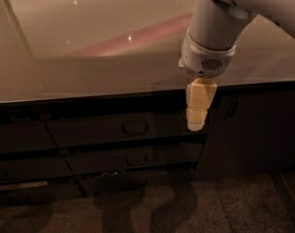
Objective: Open top drawer
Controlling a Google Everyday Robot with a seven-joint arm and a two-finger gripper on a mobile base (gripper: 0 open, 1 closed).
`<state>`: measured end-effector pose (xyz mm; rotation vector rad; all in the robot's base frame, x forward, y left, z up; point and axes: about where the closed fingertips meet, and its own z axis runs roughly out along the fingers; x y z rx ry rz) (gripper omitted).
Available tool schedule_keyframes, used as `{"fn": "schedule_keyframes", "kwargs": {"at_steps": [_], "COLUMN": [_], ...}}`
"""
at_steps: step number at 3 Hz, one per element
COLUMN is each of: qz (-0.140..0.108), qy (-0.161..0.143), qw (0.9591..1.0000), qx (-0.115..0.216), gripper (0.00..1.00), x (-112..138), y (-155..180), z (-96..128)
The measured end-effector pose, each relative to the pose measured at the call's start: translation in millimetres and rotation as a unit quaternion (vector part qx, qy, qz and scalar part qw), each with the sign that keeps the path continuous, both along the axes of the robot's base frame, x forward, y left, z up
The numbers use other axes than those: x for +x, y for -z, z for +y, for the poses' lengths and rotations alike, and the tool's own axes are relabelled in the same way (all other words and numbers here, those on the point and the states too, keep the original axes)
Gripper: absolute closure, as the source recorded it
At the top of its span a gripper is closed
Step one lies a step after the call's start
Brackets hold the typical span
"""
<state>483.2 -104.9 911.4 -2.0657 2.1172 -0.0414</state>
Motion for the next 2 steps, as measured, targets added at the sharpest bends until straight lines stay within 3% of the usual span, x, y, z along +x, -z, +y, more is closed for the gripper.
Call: {"fn": "schedule_keyframes", "kwargs": {"at_steps": [1,2], "qz": [0.000,0.003], "qy": [0.000,-0.031], "qw": [1.0000,0.9987], "qx": [0.000,0.042], "gripper": [0.00,0.00], "x": [0.0,1.1], "y": [0.0,1.5], "z": [0.0,1.9]}}
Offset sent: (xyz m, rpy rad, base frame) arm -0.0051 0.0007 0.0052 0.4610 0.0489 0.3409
